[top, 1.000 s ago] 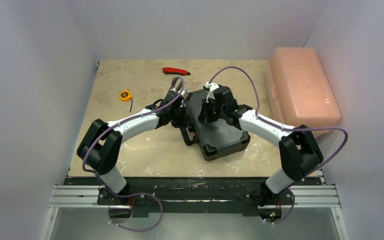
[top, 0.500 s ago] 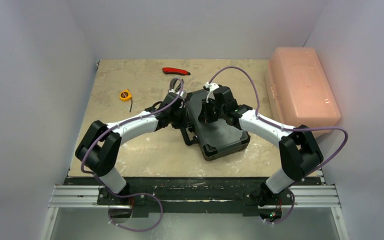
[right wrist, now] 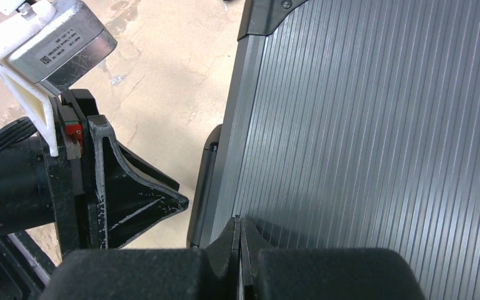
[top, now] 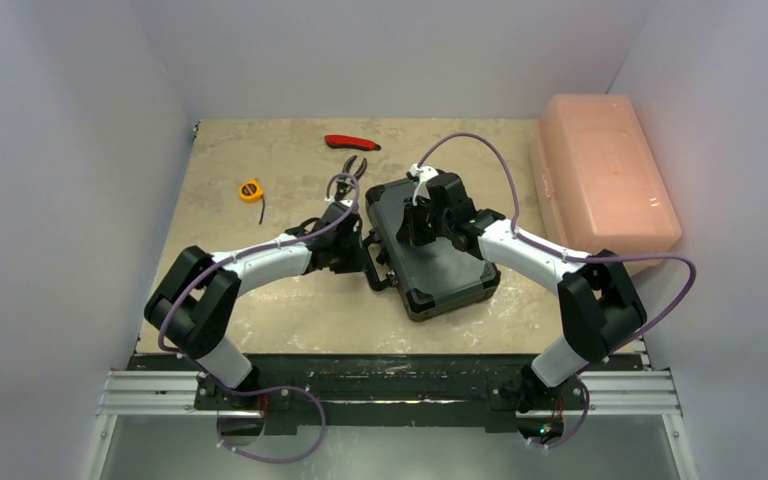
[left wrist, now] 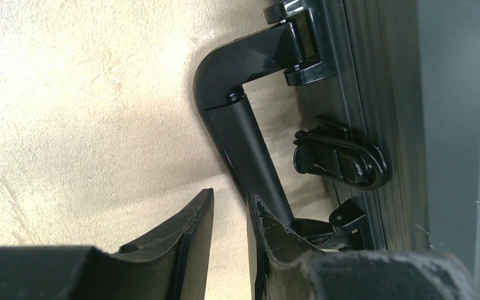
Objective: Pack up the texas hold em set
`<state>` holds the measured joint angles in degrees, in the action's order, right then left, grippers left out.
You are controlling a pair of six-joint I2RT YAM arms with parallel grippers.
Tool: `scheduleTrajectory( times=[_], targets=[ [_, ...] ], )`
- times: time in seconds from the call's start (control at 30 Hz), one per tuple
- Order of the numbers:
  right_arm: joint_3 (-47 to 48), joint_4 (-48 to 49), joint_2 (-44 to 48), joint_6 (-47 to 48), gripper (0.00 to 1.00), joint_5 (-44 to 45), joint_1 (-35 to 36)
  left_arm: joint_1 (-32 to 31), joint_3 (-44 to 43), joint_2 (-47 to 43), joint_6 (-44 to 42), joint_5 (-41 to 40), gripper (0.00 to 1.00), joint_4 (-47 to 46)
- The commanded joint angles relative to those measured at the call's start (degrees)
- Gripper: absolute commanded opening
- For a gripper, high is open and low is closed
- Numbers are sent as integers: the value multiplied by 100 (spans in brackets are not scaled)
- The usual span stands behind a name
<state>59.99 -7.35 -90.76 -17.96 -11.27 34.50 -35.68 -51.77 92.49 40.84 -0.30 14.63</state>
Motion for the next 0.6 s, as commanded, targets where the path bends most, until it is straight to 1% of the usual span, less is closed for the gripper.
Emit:
scheduleTrajectory(
  times=[0.0, 0.17, 0.57],
  targets=[
    [-189, -679, -86, 33, 0, 72, 65, 7, -63, -308, -121, -47, 25, -191],
    [-173, -677, -94, 29, 0, 72, 73, 8, -183, -386, -193, 3, 24, -221],
    [-136, -682, -146, 51, 0, 81, 95, -1, -667, 12, -260, 350, 22, -288]
  ],
)
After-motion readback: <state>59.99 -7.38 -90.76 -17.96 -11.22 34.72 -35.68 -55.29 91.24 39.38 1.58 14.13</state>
